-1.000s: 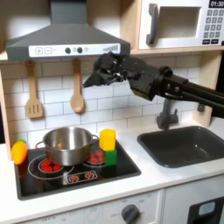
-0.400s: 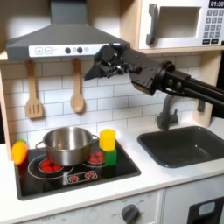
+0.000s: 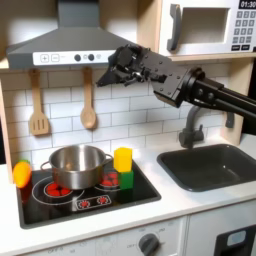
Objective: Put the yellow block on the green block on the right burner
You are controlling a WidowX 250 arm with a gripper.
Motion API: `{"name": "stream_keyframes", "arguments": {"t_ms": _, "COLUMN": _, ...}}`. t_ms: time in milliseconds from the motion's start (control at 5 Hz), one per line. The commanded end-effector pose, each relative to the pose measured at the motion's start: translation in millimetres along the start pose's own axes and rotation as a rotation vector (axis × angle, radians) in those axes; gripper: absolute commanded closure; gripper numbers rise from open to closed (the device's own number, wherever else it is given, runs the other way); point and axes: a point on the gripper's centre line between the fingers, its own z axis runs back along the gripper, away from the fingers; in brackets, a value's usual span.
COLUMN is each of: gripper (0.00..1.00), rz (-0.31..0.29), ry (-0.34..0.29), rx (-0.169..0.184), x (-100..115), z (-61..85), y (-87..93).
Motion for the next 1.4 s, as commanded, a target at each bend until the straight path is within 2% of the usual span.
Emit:
{"name": "stream_keyframes", "arguments": {"t_ms": 0, "gripper": 1.0, "rz": 0.0, "ry": -0.071, "rx": 0.032, "x": 18.9, "z": -7.3, "y": 4.4}}
{"name": "stream_keyframes", "arguments": {"t_ms": 200, "gripper": 1.0, "rz": 0.012, "ry": -0.08, "rx": 0.061, "x": 23.1, "z": -18.9, "y": 15.7}}
{"name": "stream_keyframes", "arguments": {"t_ms": 400, "gripper": 1.0, "rz": 0.022, "ry": -0.091, "rx": 0.074, "x": 26.3, "z": -23.5, "y": 17.9}}
{"name": "stream_keyframes", "arguments": {"t_ms": 1200, "gripper": 1.0, "rz": 0.056, "ry": -0.1, "rx": 0.028, "x": 33.3, "z": -18.3, "y": 8.1}}
